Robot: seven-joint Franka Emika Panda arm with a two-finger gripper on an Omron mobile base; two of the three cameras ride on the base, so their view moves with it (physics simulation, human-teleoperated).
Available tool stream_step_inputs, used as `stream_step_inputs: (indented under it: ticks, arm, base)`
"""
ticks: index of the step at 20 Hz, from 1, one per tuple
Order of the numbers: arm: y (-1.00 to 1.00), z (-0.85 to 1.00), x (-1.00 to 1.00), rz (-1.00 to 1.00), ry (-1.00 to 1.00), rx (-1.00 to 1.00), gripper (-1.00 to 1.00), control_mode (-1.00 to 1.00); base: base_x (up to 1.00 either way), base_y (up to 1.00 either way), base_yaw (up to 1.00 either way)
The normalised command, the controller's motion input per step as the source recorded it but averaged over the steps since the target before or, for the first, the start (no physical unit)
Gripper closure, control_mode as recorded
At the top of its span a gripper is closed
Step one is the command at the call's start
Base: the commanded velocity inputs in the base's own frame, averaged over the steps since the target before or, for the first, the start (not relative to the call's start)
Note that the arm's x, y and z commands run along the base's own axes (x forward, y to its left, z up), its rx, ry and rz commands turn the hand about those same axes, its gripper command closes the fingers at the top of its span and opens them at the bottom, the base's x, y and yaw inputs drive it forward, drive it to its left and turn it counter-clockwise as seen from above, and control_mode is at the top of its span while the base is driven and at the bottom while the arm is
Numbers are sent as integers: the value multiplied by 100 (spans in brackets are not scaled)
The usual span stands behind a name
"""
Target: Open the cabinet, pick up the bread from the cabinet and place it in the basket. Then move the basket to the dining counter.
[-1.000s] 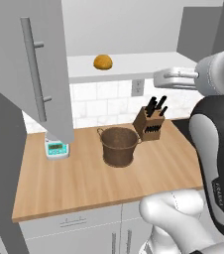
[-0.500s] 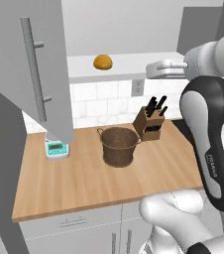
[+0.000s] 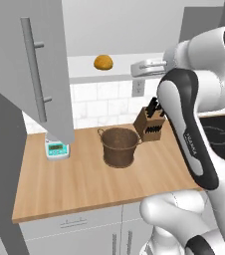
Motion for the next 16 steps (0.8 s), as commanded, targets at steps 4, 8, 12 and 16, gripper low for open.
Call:
stream_step_inputs:
  ticks: [4,8,12,16]
  arm:
    - [27,0,52,0,18,0,-100,-100]
    - [3,-3,44,0,1,0,-100,-100]
    - [2,-12,35,0,-4,-2,-100,-100]
    - [9,-13,39,0,-4,-1,-100,-100]
  base:
    - [0,0,0]
    - [0,0,0]
    - [0,0,0]
    - [0,0,0]
